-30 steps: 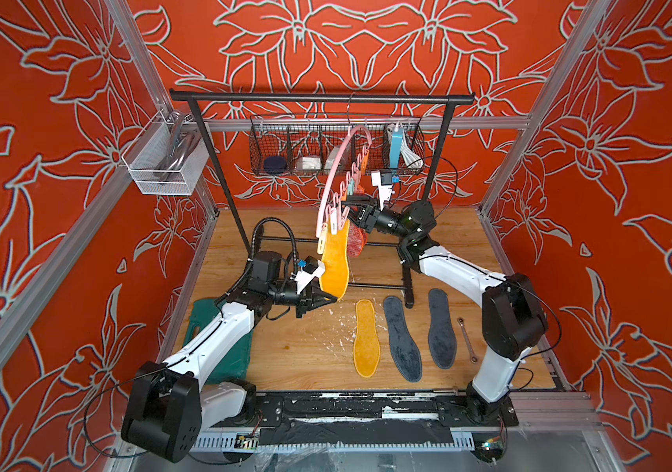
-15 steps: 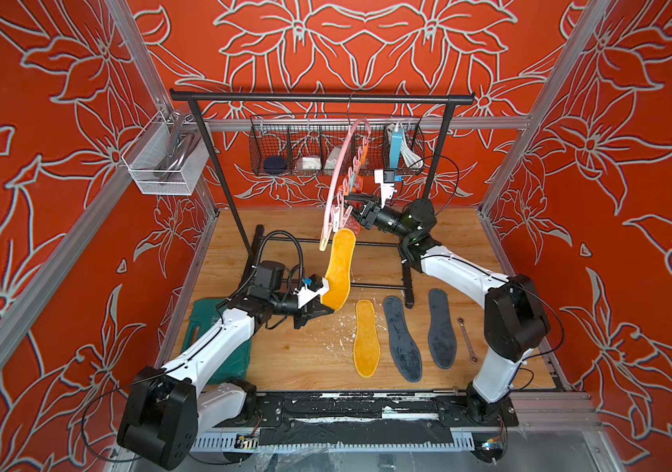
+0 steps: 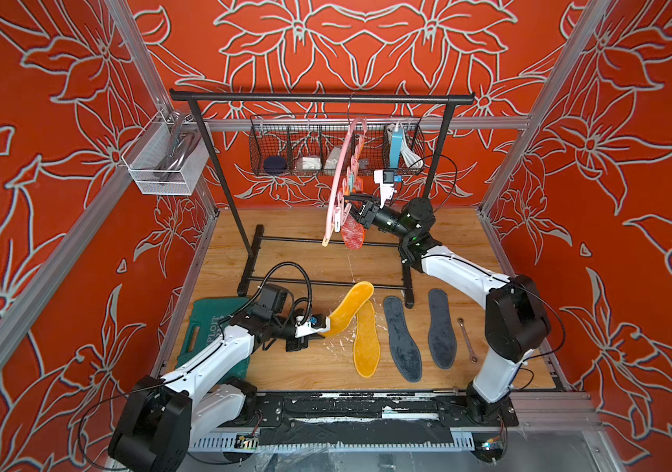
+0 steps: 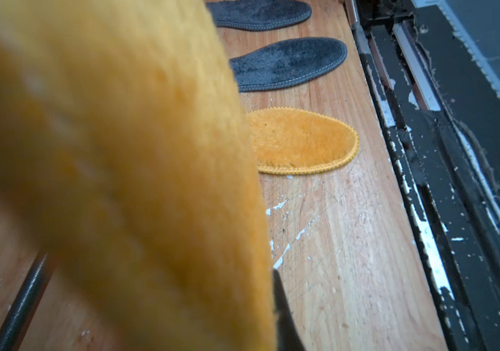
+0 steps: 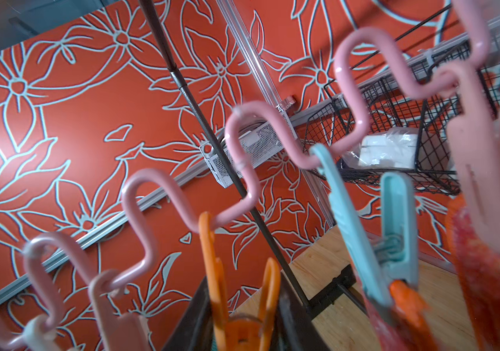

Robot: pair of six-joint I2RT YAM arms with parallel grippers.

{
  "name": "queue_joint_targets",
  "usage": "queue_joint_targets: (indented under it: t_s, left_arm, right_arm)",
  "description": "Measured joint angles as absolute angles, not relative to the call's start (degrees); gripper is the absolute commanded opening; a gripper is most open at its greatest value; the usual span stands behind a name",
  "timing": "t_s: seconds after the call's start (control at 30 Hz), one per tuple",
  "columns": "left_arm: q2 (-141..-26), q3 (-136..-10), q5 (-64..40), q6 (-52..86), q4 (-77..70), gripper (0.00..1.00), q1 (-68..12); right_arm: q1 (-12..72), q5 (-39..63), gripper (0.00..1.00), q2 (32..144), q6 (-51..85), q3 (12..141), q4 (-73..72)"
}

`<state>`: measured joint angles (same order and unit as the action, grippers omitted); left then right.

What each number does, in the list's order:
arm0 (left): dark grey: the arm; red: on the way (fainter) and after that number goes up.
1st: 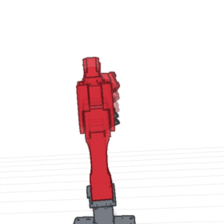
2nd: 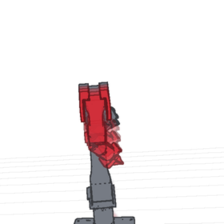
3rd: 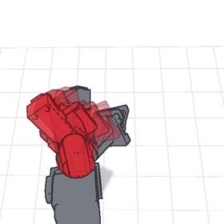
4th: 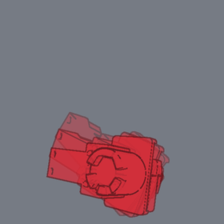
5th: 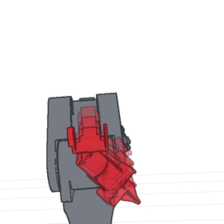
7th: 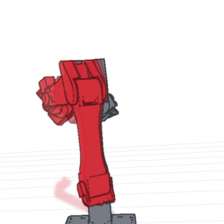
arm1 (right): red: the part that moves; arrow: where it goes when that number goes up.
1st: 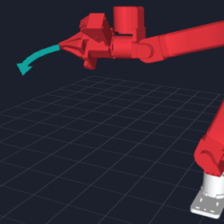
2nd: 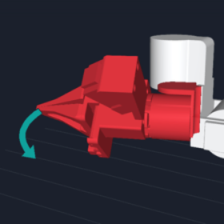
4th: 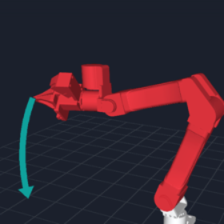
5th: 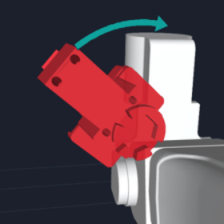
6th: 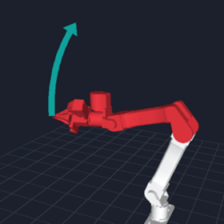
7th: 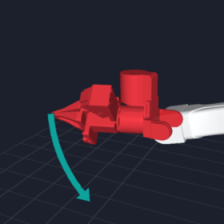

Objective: Take the shoe insoles off the hanger
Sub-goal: Open the clamp at the hanger.

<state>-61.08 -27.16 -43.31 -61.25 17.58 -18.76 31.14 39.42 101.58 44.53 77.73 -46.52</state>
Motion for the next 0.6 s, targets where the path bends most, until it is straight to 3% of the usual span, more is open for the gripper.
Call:
queue_joint_targets:
  t_s: [0.33,0.6]
  left_arm:
    - [-59.4,-27.0,-42.3,-62.3,17.9,0.0,-18.8]
    - [-58.7,-27.0,-41.8,-63.4,18.2,0.0,-18.8]
  right_arm:
    - [31.1,38.4,0.53,97.4,39.0,72.6,-39.4]
    - [30.6,36.9,0.59,89.5,33.5,67.2,-34.0]
